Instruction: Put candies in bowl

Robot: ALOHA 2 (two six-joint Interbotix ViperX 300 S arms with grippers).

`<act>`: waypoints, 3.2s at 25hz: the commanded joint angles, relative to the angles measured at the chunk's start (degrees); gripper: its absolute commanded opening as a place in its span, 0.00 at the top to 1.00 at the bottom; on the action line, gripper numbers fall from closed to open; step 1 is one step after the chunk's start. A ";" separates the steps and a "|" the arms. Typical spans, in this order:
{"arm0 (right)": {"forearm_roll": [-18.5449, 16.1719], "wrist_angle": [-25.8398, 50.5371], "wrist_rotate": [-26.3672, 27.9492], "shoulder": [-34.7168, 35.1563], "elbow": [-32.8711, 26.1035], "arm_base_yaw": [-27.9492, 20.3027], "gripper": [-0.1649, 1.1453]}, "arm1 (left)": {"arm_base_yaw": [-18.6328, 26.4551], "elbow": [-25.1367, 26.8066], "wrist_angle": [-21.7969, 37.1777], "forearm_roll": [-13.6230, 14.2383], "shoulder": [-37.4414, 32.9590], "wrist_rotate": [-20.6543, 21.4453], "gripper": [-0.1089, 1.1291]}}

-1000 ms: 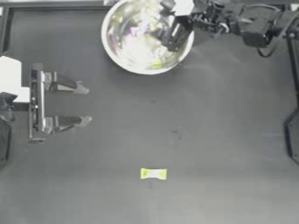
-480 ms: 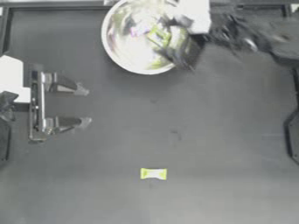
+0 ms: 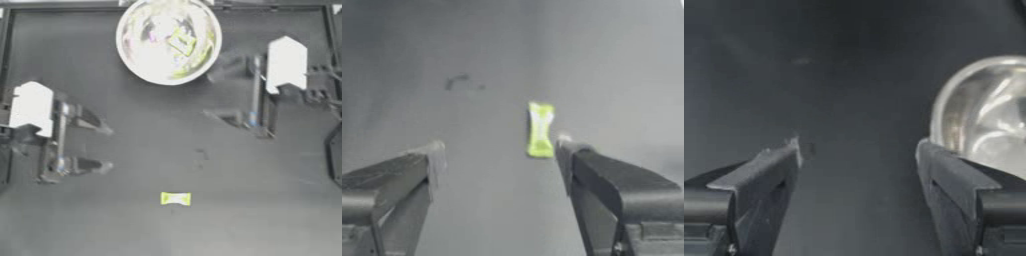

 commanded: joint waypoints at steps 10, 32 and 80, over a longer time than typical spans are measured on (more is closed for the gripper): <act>2.64 -1.58 0.35 -9.93 5.63 3.52 0.13 | -1.41 -17.67 14.06 3.87 17.93 -6.94 0.13; 3.25 -2.46 0.35 -12.74 7.65 5.19 0.13 | -7.56 -32.70 23.99 21.80 35.86 -25.40 0.13; 4.31 -3.25 0.35 -15.91 9.67 6.77 0.13 | -7.12 -38.32 21.53 17.93 48.69 -20.39 0.21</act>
